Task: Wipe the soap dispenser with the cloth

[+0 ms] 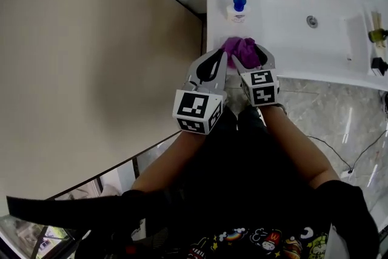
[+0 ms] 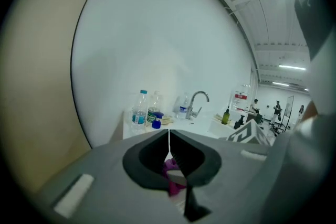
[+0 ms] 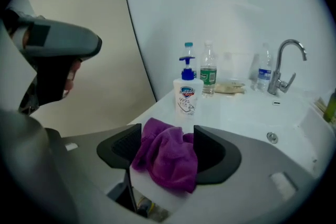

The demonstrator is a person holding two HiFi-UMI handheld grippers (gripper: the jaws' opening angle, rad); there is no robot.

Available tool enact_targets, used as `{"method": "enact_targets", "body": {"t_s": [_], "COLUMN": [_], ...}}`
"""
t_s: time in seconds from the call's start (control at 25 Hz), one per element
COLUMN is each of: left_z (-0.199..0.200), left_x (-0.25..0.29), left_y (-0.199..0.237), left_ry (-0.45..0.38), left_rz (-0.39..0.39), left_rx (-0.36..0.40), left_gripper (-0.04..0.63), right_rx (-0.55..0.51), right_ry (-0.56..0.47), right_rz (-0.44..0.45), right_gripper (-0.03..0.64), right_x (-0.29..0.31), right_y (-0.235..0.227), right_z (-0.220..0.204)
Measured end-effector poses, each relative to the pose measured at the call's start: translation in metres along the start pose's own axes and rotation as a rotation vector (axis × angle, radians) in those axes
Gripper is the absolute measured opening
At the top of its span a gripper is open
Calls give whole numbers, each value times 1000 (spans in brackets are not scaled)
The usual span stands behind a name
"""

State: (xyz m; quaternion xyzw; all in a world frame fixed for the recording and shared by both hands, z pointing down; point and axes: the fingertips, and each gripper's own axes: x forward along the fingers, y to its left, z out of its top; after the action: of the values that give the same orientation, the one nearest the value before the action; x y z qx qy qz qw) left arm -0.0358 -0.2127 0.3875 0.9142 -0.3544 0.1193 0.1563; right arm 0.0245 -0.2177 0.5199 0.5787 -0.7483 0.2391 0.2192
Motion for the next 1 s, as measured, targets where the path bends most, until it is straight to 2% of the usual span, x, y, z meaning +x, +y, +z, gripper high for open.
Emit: {"method": "enact_targets", "body": {"t_s": [0.24, 0.48, 0.72, 1.0], "left_z": [-8, -9, -8, -7], "left_x": [4, 3, 7, 16], "left_y": [26, 44, 49, 37], "left_ry": [15, 14, 18, 36], "left_rz": [39, 62, 54, 36], "left_rx": [-41, -76, -81, -67], "left_gripper": [1, 0, 0, 0], "right_rx": [-31, -45, -62, -32], "right_ry": [224, 342, 351, 312], "right_rz": [54, 52, 72, 104], "right_gripper": [345, 303, 185, 135], "right_x": [45, 62, 68, 61], "right_y": [11, 10, 11, 7], "right_z": [-26, -36, -34, -29]}}
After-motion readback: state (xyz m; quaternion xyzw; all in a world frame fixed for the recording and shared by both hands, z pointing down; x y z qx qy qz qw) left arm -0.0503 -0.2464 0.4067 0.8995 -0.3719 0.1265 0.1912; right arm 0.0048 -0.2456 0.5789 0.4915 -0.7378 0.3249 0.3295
